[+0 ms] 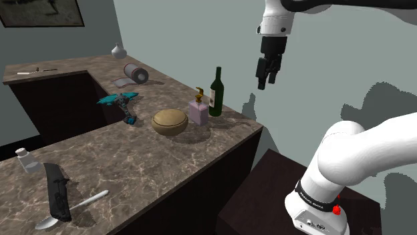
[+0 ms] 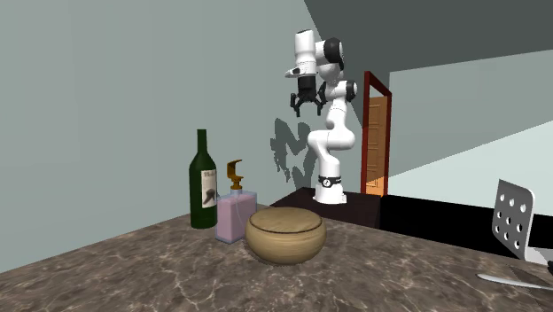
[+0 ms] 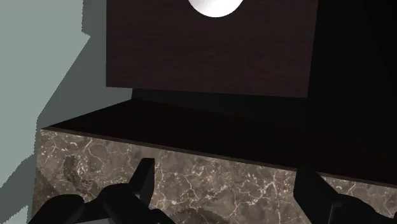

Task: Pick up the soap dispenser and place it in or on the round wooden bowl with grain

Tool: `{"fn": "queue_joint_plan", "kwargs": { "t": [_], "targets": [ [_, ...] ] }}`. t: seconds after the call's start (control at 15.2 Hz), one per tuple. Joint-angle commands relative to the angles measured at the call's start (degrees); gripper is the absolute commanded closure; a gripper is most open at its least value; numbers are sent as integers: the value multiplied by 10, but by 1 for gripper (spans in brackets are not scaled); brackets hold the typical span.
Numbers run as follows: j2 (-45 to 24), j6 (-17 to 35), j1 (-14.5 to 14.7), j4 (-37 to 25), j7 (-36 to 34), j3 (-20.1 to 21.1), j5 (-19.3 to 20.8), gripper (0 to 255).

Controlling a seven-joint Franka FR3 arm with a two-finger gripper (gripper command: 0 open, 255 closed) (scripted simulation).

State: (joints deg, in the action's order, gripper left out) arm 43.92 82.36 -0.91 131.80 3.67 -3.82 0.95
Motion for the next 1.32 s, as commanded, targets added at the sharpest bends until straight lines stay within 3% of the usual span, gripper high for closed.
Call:
{"fn": "queue_joint_plan", "kwargs": {
  "t": [0.0, 0.66, 1.25],
  "targets": [
    [0, 0, 0, 0, 0, 0, 0, 0],
    [-121, 233, -4, 54, -3, -13, 4, 0],
    [-282, 420, -5, 26, -1, -28, -4, 0]
  ]
}}
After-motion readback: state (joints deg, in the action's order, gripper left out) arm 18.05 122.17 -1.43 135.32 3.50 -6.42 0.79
